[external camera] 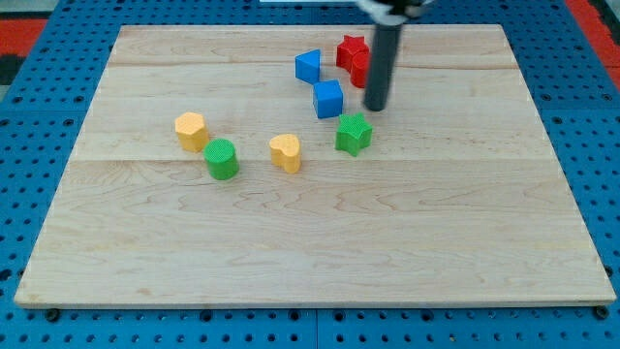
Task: Adjust the blue blocks red blocks diagonal to each other
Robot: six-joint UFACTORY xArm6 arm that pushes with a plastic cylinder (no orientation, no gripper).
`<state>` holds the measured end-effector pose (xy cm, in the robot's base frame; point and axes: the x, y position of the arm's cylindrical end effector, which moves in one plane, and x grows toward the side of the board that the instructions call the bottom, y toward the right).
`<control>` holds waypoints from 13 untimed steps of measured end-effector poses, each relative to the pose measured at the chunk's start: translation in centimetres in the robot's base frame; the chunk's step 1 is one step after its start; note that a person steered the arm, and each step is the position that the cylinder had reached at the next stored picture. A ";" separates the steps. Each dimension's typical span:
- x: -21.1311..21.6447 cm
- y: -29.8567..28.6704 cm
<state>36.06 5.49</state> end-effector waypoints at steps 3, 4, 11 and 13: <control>-5.1 -0.3; -7.5 -0.4; -6.8 -9.3; -6.5 -10.7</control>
<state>29.60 -5.22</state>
